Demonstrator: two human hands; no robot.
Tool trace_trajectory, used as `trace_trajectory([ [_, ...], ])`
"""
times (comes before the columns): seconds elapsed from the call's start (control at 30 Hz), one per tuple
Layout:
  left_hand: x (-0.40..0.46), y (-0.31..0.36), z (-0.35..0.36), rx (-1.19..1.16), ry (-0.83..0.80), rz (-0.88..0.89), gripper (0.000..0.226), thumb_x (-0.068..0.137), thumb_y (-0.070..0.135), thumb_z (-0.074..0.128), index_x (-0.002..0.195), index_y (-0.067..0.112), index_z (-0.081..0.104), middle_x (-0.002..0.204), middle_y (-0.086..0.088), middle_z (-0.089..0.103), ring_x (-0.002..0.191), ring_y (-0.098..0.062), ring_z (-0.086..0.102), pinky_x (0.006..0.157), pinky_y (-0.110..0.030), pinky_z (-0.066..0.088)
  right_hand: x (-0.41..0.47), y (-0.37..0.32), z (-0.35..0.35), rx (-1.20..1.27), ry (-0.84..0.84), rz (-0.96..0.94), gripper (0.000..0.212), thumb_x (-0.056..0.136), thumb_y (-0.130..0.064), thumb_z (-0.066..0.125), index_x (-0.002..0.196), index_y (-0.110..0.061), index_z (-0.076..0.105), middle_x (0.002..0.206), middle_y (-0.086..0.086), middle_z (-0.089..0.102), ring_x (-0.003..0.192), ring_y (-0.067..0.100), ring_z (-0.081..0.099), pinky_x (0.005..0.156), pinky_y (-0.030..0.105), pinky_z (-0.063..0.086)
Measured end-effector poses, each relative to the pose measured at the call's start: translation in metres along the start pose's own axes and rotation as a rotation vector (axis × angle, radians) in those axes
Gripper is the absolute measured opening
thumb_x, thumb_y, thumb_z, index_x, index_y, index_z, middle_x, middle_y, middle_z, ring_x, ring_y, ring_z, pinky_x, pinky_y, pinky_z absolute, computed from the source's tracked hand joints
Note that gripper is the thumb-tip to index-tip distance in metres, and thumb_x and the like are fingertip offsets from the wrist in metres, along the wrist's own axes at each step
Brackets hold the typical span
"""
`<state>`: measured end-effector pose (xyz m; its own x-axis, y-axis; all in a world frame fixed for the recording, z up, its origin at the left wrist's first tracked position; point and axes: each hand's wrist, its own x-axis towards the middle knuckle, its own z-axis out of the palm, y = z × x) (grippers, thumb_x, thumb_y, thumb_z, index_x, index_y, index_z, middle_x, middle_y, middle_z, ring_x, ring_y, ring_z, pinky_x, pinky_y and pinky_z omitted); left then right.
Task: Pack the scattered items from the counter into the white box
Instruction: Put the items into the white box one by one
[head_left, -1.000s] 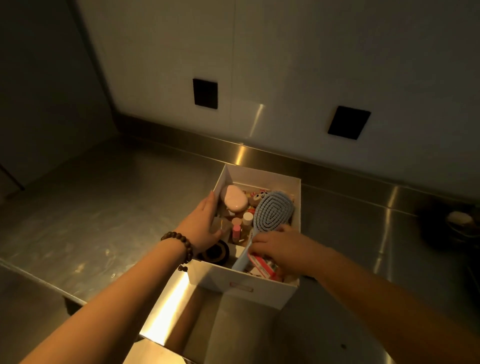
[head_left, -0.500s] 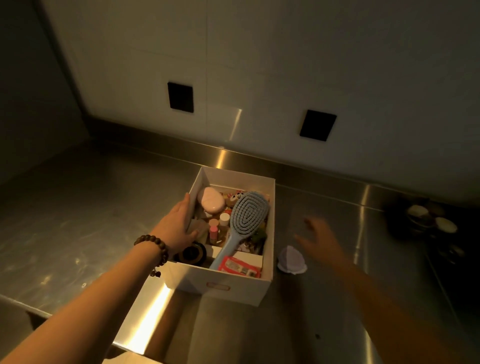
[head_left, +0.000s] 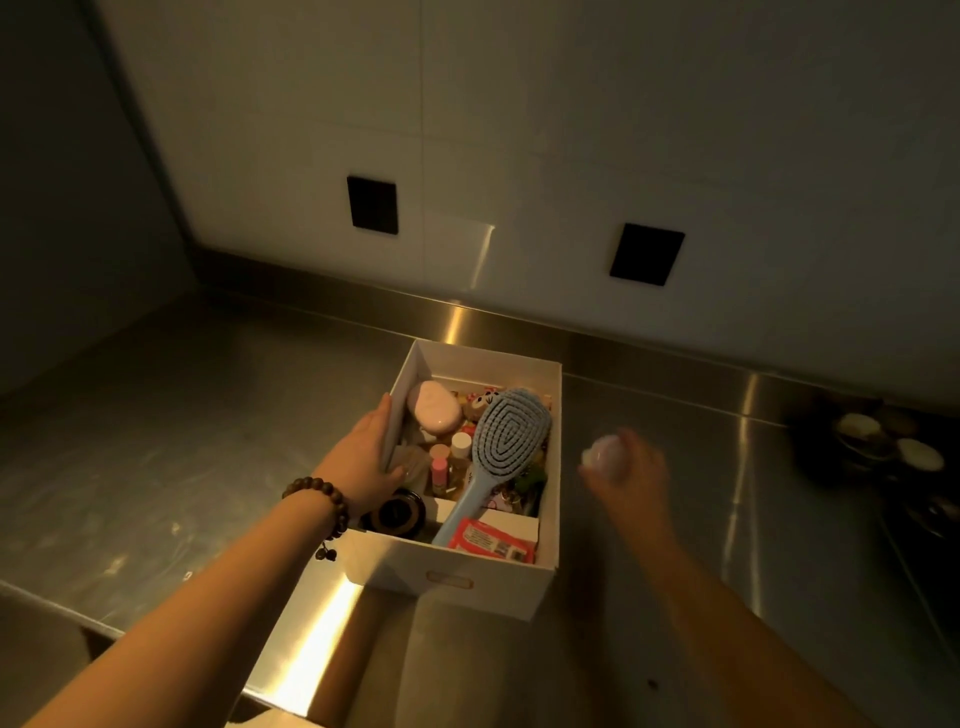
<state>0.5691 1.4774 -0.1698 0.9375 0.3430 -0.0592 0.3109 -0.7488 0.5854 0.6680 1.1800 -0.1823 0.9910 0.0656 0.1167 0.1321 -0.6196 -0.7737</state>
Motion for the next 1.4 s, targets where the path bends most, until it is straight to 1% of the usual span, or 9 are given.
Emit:
trace_trajectory([
  [0.07, 0.000, 0.000, 0.000, -0.022, 0.001, -0.002, 0.093, 0.082, 0.032, 0.064, 0.146, 0.030, -0.003, 0.144, -0.005, 0.033, 0.114, -0.019, 0.050, 0.087, -0.030, 0.046, -0.002, -0.044, -0.004, 0.145, 0.043, -0.136, 0.069, 0.071, -0.022, 0.078, 0.130, -0.030, 0.042, 0.132, -0.002, 0.037, 0.113, 0.014, 0.044, 0.078, 0.018, 0.046],
  [0.13, -0.001, -0.001, 0.000, -0.023, 0.006, -0.008, 0.091, 0.083, 0.033, 0.063, 0.145, 0.031, -0.003, 0.145, -0.005, 0.033, 0.114, -0.019, 0.050, 0.088, -0.032, 0.047, -0.013, -0.084, -0.001, 0.088, -0.258, -0.316, 0.069, 0.069, -0.023, 0.078, 0.123, -0.044, 0.039, 0.125, -0.011, 0.036, 0.113, 0.011, 0.045, 0.066, 0.013, 0.046],
  [0.27, -0.003, -0.001, -0.002, -0.042, 0.002, -0.022, 0.091, 0.083, 0.032, 0.063, 0.145, 0.033, -0.003, 0.145, -0.004, 0.033, 0.114, -0.019, 0.051, 0.086, -0.030, 0.048, -0.038, -0.105, 0.021, -0.529, -0.824, -0.393, 0.068, 0.075, -0.032, 0.075, 0.133, -0.030, 0.040, 0.135, 0.000, 0.044, 0.122, 0.022, 0.045, 0.096, 0.038, 0.047],
  [0.5, -0.006, 0.004, -0.003, -0.049, -0.007, -0.016, 0.089, 0.084, 0.029, 0.063, 0.146, 0.030, -0.002, 0.144, -0.005, 0.034, 0.116, -0.021, 0.050, 0.088, -0.032, 0.047, -0.042, -0.101, 0.044, -0.886, -0.822, -0.442, 0.062, 0.081, -0.032, 0.069, 0.134, -0.020, 0.040, 0.132, 0.010, 0.050, 0.120, 0.029, 0.049, 0.097, 0.045, 0.045],
  [0.67, -0.007, 0.005, -0.004, -0.080, -0.026, 0.001, 0.089, 0.084, 0.032, 0.062, 0.146, 0.029, -0.003, 0.143, -0.006, 0.036, 0.113, -0.020, 0.051, 0.082, -0.027, 0.046, -0.025, -0.090, 0.029, -0.476, -0.413, -0.536, 0.077, 0.082, -0.042, 0.064, 0.145, -0.033, 0.020, 0.157, -0.004, 0.012, 0.145, 0.020, 0.007, 0.115, 0.049, 0.021],
  [0.77, -0.006, 0.004, -0.005, -0.161, -0.057, -0.001, 0.091, 0.083, 0.037, 0.063, 0.146, 0.029, -0.003, 0.142, -0.005, 0.038, 0.103, -0.012, 0.051, 0.074, -0.020, 0.043, -0.012, -0.076, 0.023, -0.198, -0.156, -0.295, 0.088, 0.083, -0.035, 0.065, 0.148, -0.031, 0.006, 0.158, -0.008, -0.005, 0.145, 0.018, 0.002, 0.113, 0.046, 0.016],
  [0.93, 0.003, 0.001, -0.011, -0.488, -0.164, -0.087, 0.091, 0.082, 0.042, 0.062, 0.146, 0.033, -0.003, 0.148, -0.006, 0.028, 0.113, -0.019, 0.046, 0.080, -0.026, 0.038, -0.006, -0.057, 0.030, 0.300, -0.389, 0.146, 0.092, 0.087, -0.024, 0.062, 0.148, -0.030, -0.006, 0.157, 0.002, 0.013, 0.141, 0.026, 0.023, 0.110, 0.047, 0.029],
  [1.07, 0.017, 0.000, -0.012, -0.661, -0.219, -0.063, 0.080, 0.085, 0.039, 0.057, 0.145, 0.036, 0.004, 0.149, -0.001, 0.025, 0.108, -0.008, 0.042, 0.079, -0.024, 0.033, -0.008, -0.054, 0.041, 0.534, -0.426, 0.127, 0.069, 0.089, -0.014, 0.057, 0.144, -0.035, 0.020, 0.145, -0.002, 0.037, 0.110, 0.002, 0.044, 0.080, 0.015, 0.046],
  [1.4, 0.038, -0.010, 0.006, -1.011, -0.281, -0.006, 0.093, 0.062, 0.040, 0.056, 0.143, 0.031, 0.013, 0.140, -0.001, 0.030, 0.109, -0.013, 0.044, 0.083, -0.024, 0.040, -0.007, -0.051, 0.056, 0.740, -0.382, 0.183, 0.064, 0.091, -0.007, 0.048, 0.147, -0.027, 0.023, 0.144, 0.001, 0.036, 0.124, 0.016, 0.040, 0.086, 0.023, 0.044],
])
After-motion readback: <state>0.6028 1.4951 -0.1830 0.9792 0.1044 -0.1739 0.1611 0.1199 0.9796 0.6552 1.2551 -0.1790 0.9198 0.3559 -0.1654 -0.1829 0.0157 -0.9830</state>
